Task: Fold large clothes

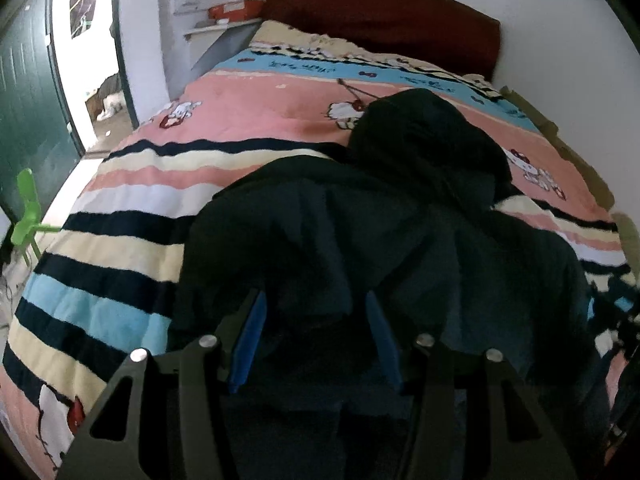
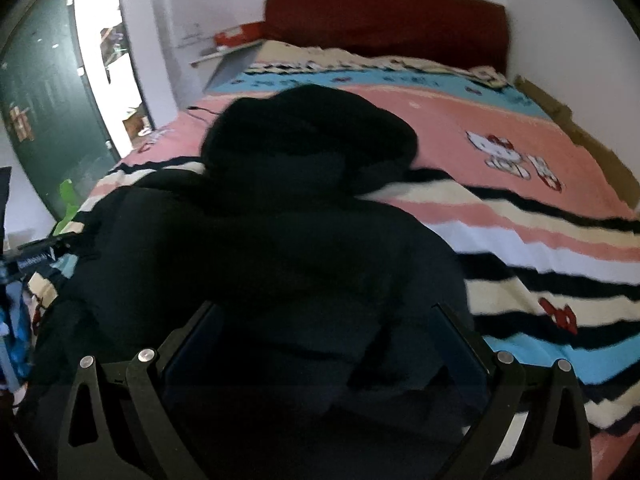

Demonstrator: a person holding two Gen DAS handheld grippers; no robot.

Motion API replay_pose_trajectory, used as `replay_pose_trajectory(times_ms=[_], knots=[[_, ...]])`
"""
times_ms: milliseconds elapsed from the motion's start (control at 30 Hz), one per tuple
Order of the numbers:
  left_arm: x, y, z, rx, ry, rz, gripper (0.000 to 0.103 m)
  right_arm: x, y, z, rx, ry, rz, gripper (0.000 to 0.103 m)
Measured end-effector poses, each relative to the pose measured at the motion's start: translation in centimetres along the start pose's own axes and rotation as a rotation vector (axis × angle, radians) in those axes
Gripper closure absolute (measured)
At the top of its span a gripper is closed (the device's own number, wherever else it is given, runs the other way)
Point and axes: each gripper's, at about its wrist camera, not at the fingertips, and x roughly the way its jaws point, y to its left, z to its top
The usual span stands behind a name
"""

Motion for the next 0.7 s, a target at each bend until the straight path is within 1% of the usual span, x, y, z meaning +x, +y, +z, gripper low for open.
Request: replay_pose_trajectory(times_ms=[67, 167, 300, 400, 467, 600, 700], knots=[[0.2, -0.4, -0.5, 0.018, -0.005, 0.009, 0.052, 0.1, 0.8, 0.2, -0.014, -0.016, 0.011, 0.002], [0.7, -0.9, -1.0, 0.032, 0.002, 0.009, 0.052, 1.0, 1.4, 0.2, -0.024, -0.006, 0.011, 0.002], [1.5, -1.2, -1.6, 0.059, 0.004, 0.024, 0.052, 3.0, 1.3, -0.6, -0.023, 0.037, -0.018, 0.002], [1.9, -1.0, -1.9, 0.06, 0.001, 0.02, 0.052, 4.7, 0.6, -1.6, -0.012, 0.082, -0.055, 0.002], [2.1, -1.0, -2.0, 0.055, 0.0, 0.017, 0.052, 5.7, 0.0, -2.3, 0.012, 0.104, -0.053, 0.002], [2.3, -1.0, -2.0, 0.06, -0.001, 0.02, 0.052, 6.0, -0.3, -2.5, 0.02, 0.107, -0.047, 0.002], [2.2, -1.0, -2.1, 0.059, -0.002, 0.021, 0.052, 5.3, -0.4, -2.2, 0.023, 0.091, -0.046, 0.002]])
